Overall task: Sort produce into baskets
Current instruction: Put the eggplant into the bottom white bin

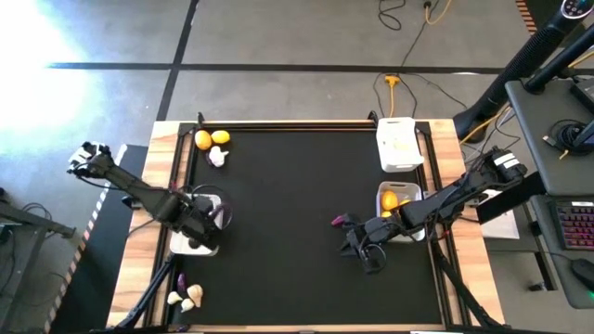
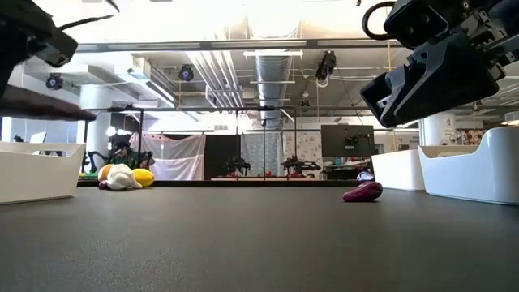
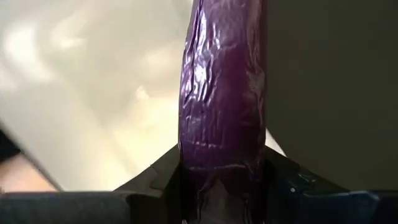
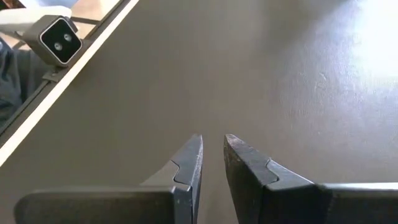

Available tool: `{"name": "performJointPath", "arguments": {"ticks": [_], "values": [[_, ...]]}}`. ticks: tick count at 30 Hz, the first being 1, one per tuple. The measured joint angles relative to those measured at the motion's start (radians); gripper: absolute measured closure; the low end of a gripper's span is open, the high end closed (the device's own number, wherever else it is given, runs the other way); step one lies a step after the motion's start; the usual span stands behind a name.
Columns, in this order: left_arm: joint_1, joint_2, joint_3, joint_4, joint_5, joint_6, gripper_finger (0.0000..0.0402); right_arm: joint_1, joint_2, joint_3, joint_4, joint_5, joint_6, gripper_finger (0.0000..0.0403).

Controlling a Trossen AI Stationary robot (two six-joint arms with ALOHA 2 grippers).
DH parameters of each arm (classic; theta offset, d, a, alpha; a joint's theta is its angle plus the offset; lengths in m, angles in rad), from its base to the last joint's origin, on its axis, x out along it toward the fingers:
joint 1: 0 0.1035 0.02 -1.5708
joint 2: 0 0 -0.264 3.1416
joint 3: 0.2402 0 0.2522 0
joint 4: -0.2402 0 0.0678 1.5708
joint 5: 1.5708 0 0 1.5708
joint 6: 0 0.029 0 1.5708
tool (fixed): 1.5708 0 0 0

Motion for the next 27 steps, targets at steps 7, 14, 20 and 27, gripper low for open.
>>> {"name": "performJointPath", "arguments": {"ticks": [7, 14, 20, 27], "values": [[0.0, 0.116, -0.007, -0.003, 0.054, -0.077, 0.0269, 0.0, -0.001, 0.0, 0.006, 0.001, -0.027, 0.0344], [0.002, 0.22, -0.004, -0.045, 0.045, -0.057, 0.0259, 0.0, -0.002, 0.0, 0.012, 0.03, -0.09, 0.0344], [0.001, 0.285, -0.005, -0.122, 0.192, -0.046, 0.024, 0.0, -0.003, 0.0, 0.013, 0.212, -0.093, 0.0344], [0.003, 0.319, -0.003, -0.134, 0.208, -0.003, 0.0211, 0.0, -0.003, 0.0, 0.013, 0.285, -0.095, 0.0344]]}}
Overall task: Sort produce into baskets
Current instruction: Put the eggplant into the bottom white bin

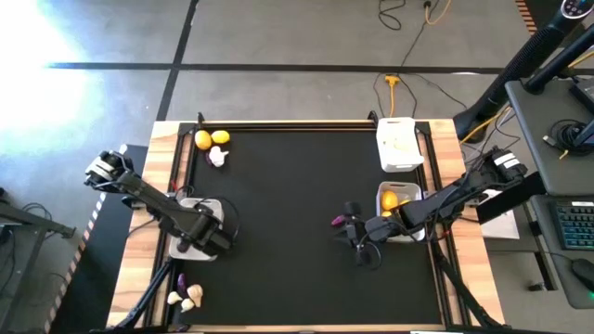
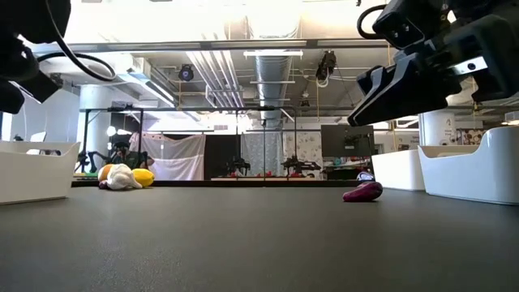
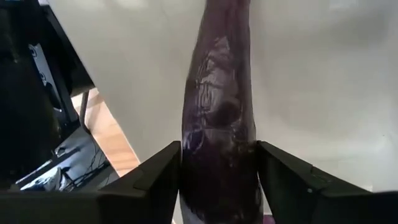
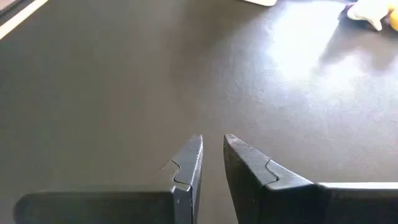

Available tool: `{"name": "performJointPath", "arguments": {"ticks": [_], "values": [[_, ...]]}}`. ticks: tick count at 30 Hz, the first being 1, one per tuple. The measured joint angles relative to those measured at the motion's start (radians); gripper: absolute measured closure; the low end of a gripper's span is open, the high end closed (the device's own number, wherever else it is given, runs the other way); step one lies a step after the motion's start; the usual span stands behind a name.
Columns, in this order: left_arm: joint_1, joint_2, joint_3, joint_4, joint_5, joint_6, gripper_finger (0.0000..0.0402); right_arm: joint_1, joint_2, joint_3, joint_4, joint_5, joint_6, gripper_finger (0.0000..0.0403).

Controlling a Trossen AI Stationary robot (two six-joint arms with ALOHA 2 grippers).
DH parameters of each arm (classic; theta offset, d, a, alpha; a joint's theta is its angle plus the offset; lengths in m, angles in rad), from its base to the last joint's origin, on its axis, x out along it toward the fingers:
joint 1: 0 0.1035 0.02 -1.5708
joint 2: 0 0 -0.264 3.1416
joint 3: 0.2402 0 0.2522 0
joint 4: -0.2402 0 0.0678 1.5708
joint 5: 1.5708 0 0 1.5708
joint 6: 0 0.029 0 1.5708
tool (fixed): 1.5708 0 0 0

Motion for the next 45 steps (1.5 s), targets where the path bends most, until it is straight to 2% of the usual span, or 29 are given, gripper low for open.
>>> {"name": "performJointPath", "arguments": {"ticks": [5, 9, 12, 14, 17, 19, 22, 27, 31, 35, 38, 45], "values": [[0.0, -0.002, 0.044, -0.046, -0.05, 0.063, 0.0185, 0.0, 0.0, 0.0, 0.001, 0.0, -0.032, 0.0344], [0.002, -0.002, 0.138, -0.132, -0.185, 0.105, 0.0177, 0.0, 0.0, 0.0, 0.001, 0.0, -0.031, 0.0344], [0.004, -0.002, 0.235, -0.089, -0.385, 0.22, 0.0176, 0.0, 0.0, 0.0, 0.0, 0.0, -0.032, 0.0344], [0.007, 0.002, 0.3, -0.016, -0.583, 0.275, 0.0176, 0.0, 0.0, 0.0, 0.001, 0.001, -0.035, 0.0344], [0.014, 0.009, 0.361, 0.184, -0.888, 0.41, 0.0176, 0.0, -0.001, 0.0, -0.002, 0.001, -0.054, 0.0344], [0.032, 0.021, 0.371, 0.361, -0.97, 0.545, 0.0176, 0.0, -0.016, 0.001, -0.047, 0.004, -0.048, 0.0344], [0.064, 0.063, 0.339, 0.659, -0.972, 0.755, 0.0176, 0.006, -0.06, 0.031, -0.286, 0.087, 0.046, 0.0344], [0.144, 0.211, 0.235, 1.2, -0.877, 1.034, 0.0176, 0.035, -0.143, 0.084, -0.678, 0.298, 0.355, 0.0344], [0.22, 0.385, 0.22, 1.522, -0.798, 1.172, 0.0176, 0.067, -0.194, 0.081, -0.764, 0.343, 0.425, 0.0344], [0.284, 0.536, 0.229, 1.785, -0.684, 1.261, 0.0176, 0.098, -0.22, 0.076, -0.755, 0.344, 0.404, 0.0344], [0.314, 0.617, 0.258, 1.875, -0.679, 1.326, 0.0173, 0.106, -0.225, 0.076, -0.728, 0.359, 0.385, 0.0344], [0.352, 0.768, 0.36, 1.918, -0.68, 1.395, 0.0152, 0.105, -0.214, 0.072, -0.702, 0.373, 0.345, 0.0344]]}}
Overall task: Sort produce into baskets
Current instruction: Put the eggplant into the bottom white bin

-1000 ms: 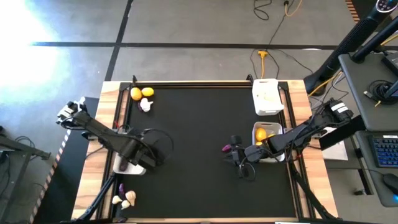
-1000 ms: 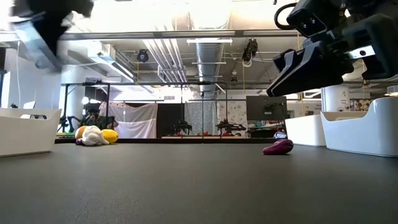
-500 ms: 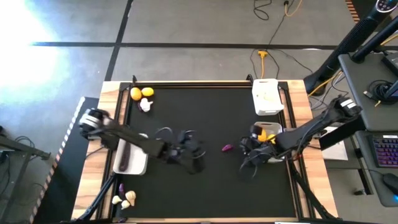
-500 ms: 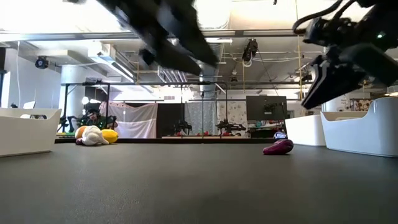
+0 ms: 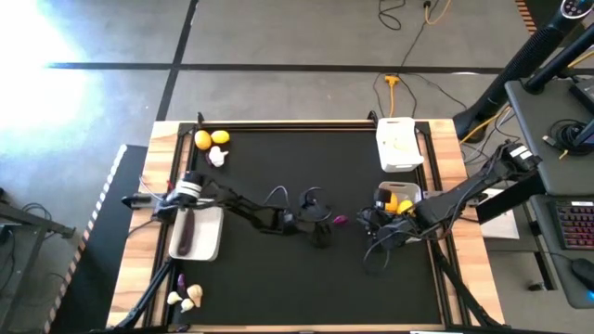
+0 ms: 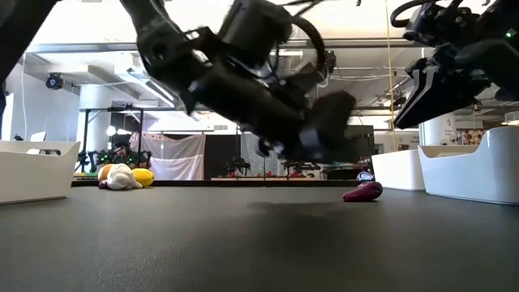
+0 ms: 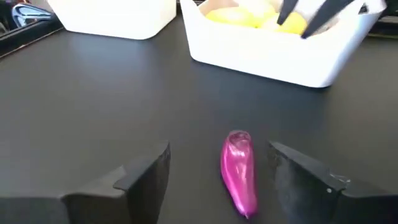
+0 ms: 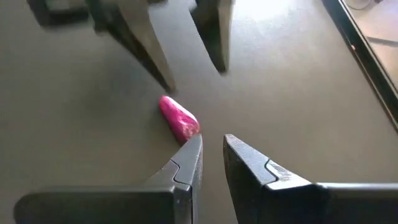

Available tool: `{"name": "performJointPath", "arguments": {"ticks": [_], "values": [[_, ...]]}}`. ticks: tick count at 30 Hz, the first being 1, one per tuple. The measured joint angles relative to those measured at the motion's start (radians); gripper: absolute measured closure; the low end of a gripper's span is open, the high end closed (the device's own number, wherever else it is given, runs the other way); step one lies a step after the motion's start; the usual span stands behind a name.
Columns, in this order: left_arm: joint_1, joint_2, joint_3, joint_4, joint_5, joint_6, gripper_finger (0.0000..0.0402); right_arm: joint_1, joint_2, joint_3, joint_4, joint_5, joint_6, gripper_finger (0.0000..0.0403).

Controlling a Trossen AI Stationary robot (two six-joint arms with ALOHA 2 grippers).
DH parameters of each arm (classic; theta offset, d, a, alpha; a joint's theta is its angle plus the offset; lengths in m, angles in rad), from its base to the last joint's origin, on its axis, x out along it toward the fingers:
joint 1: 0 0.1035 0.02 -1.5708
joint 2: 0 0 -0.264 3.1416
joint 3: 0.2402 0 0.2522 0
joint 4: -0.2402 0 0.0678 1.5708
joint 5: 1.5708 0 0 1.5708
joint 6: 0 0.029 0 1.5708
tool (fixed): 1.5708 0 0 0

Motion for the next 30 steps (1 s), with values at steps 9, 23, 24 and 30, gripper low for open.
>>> {"name": "performJointPath", "arguments": {"ticks": [9, 23, 24, 30], "values": [[0.003, 0.149, 0.147, -0.013, 0.002, -0.024, 0.0133, 0.0, 0.007, -0.006, 0.014, -0.006, -0.003, 0.0344], [0.005, 0.171, 0.111, 0.0, -0.037, -0.168, 0.0225, 0.0, 0.007, -0.007, 0.031, -0.006, -0.015, 0.0344], [0.004, 0.17, 0.106, 0.0, -0.038, -0.168, 0.0238, 0.0, 0.007, -0.007, 0.037, -0.006, -0.021, 0.0344], [-0.001, 0.16, 0.099, -0.027, -0.06, -0.151, 0.0325, 0.0, 0.008, -0.008, 0.078, -0.005, -0.065, 0.0344]]}}
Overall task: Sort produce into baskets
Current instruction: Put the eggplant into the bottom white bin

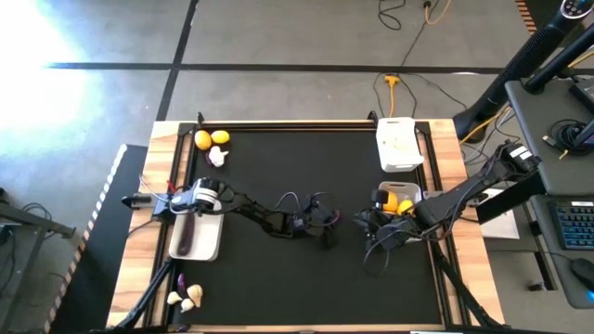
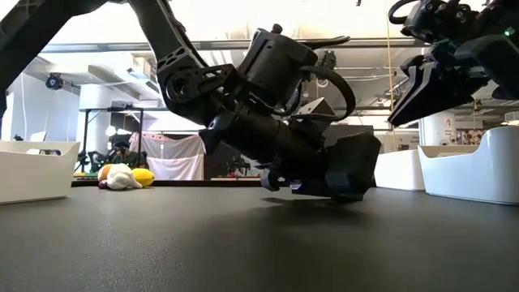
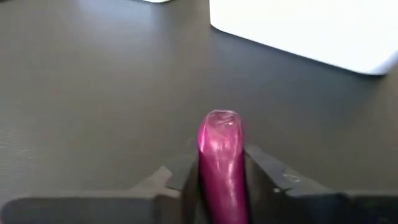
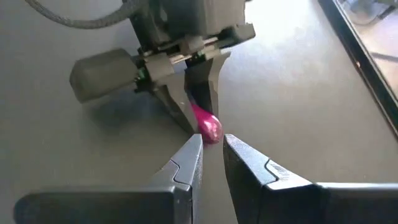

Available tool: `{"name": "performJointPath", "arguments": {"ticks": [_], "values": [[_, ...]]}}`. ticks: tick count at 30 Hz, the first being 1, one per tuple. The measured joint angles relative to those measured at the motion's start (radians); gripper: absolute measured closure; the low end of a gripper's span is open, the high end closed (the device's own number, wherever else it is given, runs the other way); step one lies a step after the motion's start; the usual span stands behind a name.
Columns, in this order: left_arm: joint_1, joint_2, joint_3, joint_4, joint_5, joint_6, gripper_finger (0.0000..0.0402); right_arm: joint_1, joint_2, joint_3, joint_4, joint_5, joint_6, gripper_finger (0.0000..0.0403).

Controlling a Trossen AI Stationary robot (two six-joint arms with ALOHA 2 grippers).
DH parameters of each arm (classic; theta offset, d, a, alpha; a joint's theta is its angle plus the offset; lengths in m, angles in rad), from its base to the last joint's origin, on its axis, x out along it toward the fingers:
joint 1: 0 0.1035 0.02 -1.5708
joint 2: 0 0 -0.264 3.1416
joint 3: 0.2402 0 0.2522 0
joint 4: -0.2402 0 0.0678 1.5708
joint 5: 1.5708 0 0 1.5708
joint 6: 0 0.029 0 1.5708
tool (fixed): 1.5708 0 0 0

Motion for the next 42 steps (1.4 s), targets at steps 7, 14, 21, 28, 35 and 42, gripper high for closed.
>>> {"name": "performJointPath", "arguments": {"ticks": [7, 14, 21, 28, 35, 42], "values": [[-0.029, -0.195, -0.047, -0.354, -0.017, 0.063, 0.0367, 0.0, 0.004, -0.006, 0.002, 0.0, 0.0, 0.0344], [-0.124, -0.577, -0.216, -0.804, -0.071, -0.076, 0.0353, 0.0, 0.005, -0.022, 0.004, 0.0, 0.002, 0.0344], [-0.27, -0.99, -0.399, -1.345, -0.068, -0.643, 0.0354, 0.0, 0.005, -0.031, 0.048, 0.0, 0.0, 0.0344], [-0.43, -1.253, -0.56, -1.529, 0.043, -1.132, 0.0354, 0.0, 0.006, -0.031, 0.085, 0.0, 0.0, 0.0344], [-0.455, -1.298, -0.69, -1.53, 0.249, -1.261, 0.0352, 0.0, 0.006, -0.032, 0.11, 0.0, 0.0, 0.0344], [-0.449, -1.265, -0.704, -1.533, 0.316, -1.268, 0.0349, 0.0, 0.006, -0.032, 0.114, 0.0, 0.011, 0.0344]]}}
